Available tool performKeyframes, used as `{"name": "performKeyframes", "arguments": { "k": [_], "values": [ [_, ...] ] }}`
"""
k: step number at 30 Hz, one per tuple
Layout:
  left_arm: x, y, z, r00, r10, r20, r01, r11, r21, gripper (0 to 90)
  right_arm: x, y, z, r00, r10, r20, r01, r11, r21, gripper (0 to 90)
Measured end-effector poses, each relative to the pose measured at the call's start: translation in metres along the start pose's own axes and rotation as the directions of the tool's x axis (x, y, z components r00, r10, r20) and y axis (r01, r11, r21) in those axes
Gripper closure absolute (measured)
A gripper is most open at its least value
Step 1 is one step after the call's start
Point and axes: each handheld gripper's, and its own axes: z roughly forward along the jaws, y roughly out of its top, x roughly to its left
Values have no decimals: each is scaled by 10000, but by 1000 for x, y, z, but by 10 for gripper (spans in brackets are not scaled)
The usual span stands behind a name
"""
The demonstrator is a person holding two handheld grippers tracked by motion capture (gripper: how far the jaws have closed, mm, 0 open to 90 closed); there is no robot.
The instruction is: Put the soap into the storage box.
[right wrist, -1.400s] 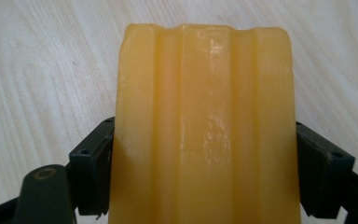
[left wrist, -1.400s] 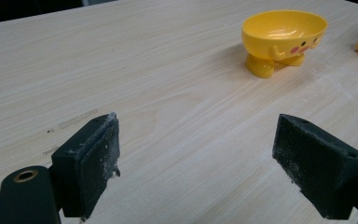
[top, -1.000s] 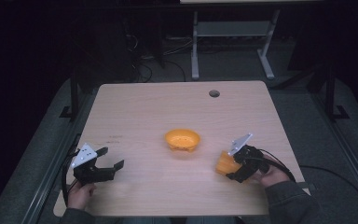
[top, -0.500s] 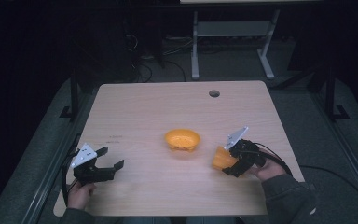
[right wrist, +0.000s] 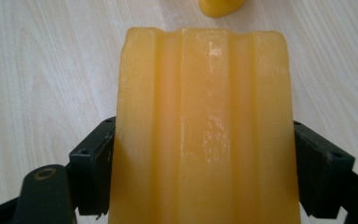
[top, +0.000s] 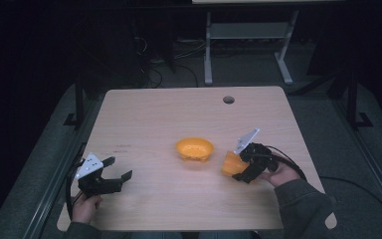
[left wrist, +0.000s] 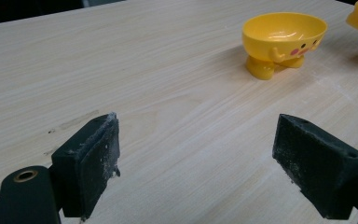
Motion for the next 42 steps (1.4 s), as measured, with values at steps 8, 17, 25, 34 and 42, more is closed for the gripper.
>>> {"name": "performKeyframes", "arguments": {
  "k": [8, 17, 25, 34, 42],
  "values": [
    [1, 0, 0, 10000, -34, -24, 34, 10000, -6, 141, -2, 10, 1, 9997, -227, 28, 227, 9997, 83, 207],
    [1, 0, 0, 10000, -31, -36, 31, 10000, -4, 141, -6, 23, 1, 9990, -440, 3, 440, 9989, 150, 207],
    [1, 0, 0, 10000, -35, -22, 35, 10000, 12, 141, -7, 37, -3, 9980, -639, 6, 639, 9980, 34, 207],
    [1, 0, 0, 10000, 48, -15, -48, 10000, 48, 141, -7, 53, -2, 9959, -897, -63, 897, 9960, -50, 207],
    [1, 0, 0, 10000, -1, -17, 1, 10000, -15, 141, -9, 68, -3, 9941, -1086, -60, 1085, 9941, -97, 207]
  ]
}}
